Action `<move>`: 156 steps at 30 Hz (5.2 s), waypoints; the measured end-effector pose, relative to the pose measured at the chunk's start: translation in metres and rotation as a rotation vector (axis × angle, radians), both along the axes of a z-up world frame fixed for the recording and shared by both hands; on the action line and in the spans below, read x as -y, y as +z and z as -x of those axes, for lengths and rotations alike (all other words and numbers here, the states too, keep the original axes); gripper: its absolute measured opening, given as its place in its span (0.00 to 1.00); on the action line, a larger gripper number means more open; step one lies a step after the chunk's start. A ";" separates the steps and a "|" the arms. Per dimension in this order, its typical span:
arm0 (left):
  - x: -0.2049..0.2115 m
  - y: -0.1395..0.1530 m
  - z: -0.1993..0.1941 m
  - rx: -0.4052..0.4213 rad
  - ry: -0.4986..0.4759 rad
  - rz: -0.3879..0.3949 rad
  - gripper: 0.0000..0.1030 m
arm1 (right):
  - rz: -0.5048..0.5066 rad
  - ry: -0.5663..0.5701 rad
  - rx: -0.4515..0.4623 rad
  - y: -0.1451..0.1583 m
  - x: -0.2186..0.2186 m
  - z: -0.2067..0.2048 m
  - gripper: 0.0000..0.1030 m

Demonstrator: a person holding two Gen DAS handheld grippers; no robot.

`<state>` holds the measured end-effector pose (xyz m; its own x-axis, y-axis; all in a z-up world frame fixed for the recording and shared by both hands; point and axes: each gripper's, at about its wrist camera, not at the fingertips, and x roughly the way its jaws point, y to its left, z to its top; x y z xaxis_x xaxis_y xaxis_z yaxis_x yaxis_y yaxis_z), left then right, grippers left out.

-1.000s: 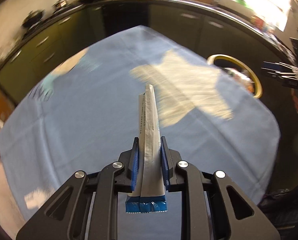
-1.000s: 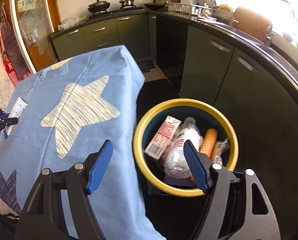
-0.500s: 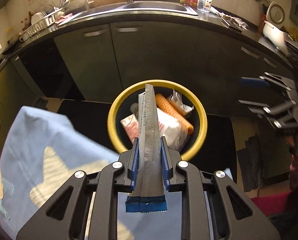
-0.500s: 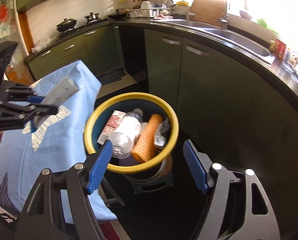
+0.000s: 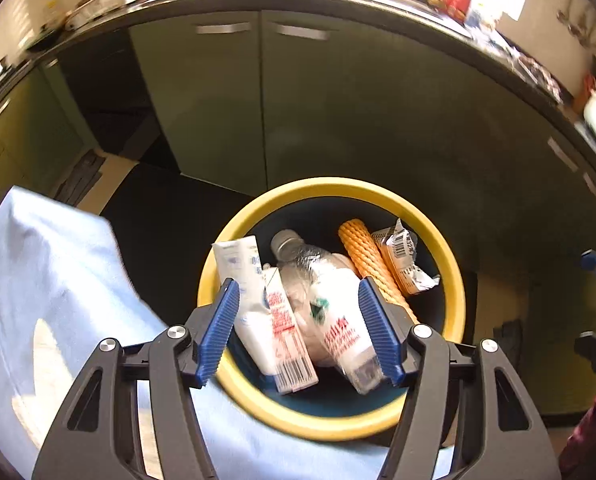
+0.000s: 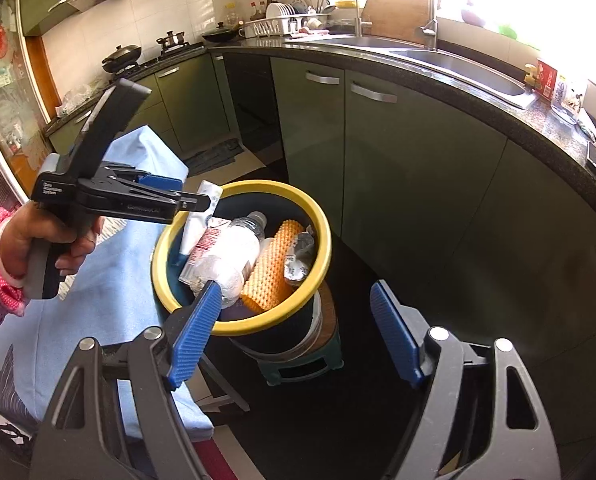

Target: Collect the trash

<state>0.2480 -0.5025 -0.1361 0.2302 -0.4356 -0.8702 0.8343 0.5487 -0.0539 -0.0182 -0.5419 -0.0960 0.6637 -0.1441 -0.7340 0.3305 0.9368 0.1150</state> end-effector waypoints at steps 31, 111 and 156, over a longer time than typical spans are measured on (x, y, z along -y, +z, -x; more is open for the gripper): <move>-0.468 0.168 0.254 0.651 0.883 0.281 0.95 | 0.202 0.148 0.273 0.091 -0.156 0.041 0.93; -0.456 0.163 0.267 0.659 0.858 0.277 0.95 | 0.204 0.158 0.269 0.088 -0.160 0.043 0.93; -0.456 0.157 0.250 0.577 0.793 0.333 0.95 | 0.202 0.166 0.255 0.075 -0.162 0.042 0.93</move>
